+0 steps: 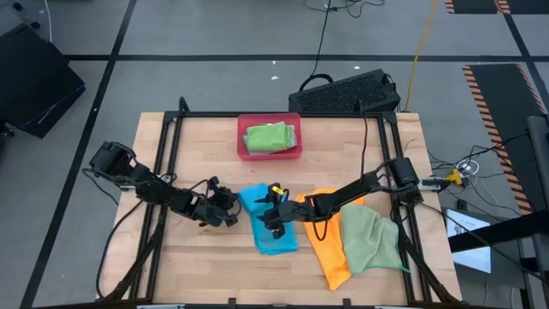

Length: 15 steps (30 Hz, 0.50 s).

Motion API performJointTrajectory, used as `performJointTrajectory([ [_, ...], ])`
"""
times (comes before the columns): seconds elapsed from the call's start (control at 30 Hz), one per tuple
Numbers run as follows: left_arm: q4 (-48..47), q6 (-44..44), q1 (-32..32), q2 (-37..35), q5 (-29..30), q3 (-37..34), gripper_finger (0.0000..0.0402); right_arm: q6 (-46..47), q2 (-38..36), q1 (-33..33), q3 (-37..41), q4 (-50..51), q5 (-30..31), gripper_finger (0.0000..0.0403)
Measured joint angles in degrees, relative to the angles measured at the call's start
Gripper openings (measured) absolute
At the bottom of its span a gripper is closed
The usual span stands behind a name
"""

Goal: Fold microfiber towels
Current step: Fold the blue towel

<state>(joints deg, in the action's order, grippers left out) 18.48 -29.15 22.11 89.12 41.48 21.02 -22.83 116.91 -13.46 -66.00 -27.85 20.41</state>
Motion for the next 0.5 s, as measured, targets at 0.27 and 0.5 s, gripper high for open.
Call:
performJointTrajectory([
  [0.27,0.19,0.00,0.00,0.00,-1.05,0.00,0.0005,-1.74,5.06,-0.51,-3.93,-3.82,2.48,0.0244],
  [0.5,-0.11,0.22,0.00,0.00,-1.16,0.04,0.0005,-3.76,7.41,0.29,-6.16,-0.86,1.99,0.0218],
])
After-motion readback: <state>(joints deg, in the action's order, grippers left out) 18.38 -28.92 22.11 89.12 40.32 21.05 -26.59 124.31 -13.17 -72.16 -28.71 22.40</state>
